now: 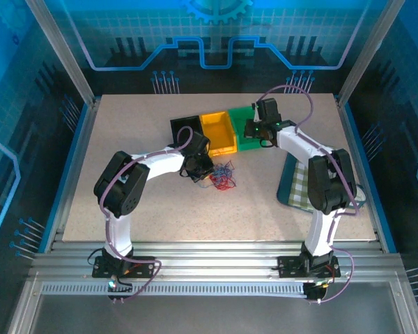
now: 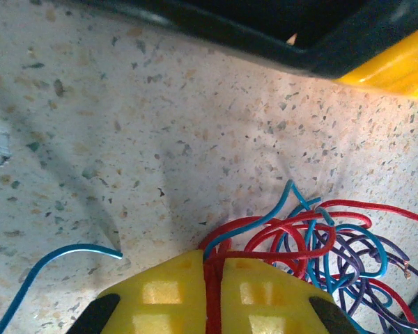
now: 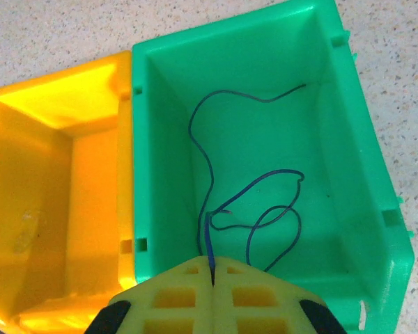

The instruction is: Untangle the cables

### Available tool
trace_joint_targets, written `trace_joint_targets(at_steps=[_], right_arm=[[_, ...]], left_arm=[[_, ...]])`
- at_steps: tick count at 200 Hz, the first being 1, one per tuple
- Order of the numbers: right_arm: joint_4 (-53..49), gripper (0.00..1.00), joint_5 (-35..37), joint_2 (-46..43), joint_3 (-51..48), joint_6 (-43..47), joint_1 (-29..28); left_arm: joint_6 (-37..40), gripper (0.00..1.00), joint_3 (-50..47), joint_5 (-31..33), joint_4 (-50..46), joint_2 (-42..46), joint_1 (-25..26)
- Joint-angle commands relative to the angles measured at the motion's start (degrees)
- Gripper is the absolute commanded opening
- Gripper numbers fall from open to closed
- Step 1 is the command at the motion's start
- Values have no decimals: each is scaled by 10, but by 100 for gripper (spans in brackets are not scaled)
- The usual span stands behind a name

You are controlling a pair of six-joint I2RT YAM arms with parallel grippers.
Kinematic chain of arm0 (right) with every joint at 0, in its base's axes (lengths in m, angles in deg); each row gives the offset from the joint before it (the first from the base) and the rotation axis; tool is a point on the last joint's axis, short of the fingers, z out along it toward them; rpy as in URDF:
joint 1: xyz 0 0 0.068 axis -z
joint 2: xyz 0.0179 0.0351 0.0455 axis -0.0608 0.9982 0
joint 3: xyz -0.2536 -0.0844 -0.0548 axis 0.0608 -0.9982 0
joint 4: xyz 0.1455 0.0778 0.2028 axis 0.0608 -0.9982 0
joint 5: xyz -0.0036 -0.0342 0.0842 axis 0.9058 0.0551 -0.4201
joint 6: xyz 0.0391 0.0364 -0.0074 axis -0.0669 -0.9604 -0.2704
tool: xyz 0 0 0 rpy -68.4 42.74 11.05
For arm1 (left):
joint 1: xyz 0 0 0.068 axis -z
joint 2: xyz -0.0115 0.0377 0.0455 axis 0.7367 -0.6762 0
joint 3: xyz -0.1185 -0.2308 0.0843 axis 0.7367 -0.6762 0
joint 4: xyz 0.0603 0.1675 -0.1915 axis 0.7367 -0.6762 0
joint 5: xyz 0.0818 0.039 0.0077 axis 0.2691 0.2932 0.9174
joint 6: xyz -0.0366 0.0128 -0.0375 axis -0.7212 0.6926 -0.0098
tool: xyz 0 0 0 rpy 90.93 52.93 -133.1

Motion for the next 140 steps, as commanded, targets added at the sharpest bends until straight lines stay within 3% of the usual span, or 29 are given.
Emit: trace_joint_targets(at_steps=[1, 140], right_arm=[[-5, 0, -3, -24, -14, -6, -4], [-87, 0, 28, 160, 204, -36, -3]], left_arm=[[0, 0, 0, -1, -11, -19, -6], [18, 0, 13, -1, -13, -13, -6]])
